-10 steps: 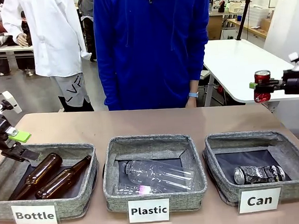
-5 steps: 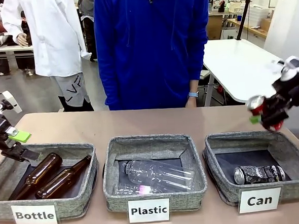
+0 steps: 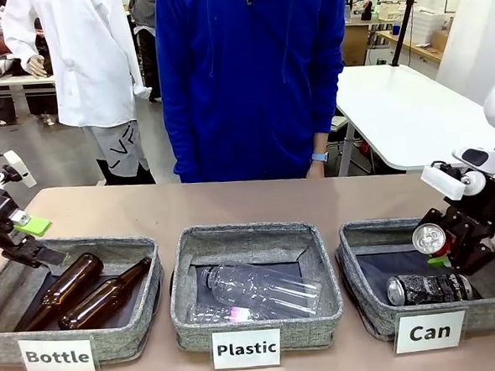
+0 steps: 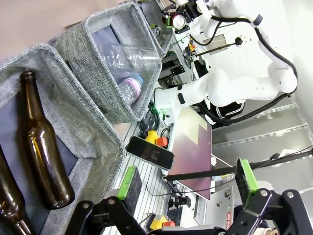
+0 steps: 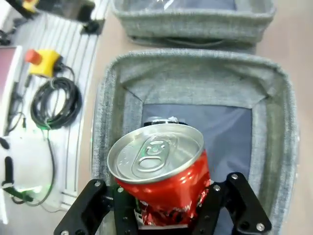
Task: Sort the can waste into the basket.
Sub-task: Pick up the can waste from the table and place it in the right Fabric basket.
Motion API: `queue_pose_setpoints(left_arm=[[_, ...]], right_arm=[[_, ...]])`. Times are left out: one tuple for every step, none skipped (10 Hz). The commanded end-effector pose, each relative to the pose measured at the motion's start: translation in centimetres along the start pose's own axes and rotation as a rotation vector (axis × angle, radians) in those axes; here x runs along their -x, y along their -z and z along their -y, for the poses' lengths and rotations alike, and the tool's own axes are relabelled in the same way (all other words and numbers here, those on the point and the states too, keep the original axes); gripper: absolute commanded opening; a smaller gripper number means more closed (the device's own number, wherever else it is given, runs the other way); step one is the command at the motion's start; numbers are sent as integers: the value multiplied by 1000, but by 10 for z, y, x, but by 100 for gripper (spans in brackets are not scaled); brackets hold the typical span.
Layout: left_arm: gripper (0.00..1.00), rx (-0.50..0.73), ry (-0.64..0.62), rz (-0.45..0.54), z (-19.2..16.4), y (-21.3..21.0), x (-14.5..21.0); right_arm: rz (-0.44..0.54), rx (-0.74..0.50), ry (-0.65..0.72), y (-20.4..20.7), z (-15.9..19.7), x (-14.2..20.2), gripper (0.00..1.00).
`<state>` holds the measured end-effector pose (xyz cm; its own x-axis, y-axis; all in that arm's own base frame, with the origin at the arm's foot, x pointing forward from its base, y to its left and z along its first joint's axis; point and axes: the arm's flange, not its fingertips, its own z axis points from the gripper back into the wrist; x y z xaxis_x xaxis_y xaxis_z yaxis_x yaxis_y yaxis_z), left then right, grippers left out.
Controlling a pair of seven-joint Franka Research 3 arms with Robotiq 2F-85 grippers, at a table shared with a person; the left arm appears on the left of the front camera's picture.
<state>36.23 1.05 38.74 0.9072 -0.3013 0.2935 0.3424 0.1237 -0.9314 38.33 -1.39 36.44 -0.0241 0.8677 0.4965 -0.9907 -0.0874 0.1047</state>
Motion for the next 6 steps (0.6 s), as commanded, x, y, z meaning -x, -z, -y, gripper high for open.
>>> queue_pose_setpoints(left_arm=[[100,6,4,-8,3,-2,3],[100,6,4,-8,3,-2,3],[100,6,4,-8,3,-2,3],[100,6,4,-8,3,-2,3],[100,6,4,-8,3,-2,3],[100,6,4,-8,3,-2,3]], right_arm=[[28,50,21,-1,7,3,0],[19,79,31,-2,8,2,0],[41,74,25,-4,6,3,16],[24,70,7,-4,7,8,58],[32,73,18,-5,7,13,73],[31,70,6,-7,4,17,100]])
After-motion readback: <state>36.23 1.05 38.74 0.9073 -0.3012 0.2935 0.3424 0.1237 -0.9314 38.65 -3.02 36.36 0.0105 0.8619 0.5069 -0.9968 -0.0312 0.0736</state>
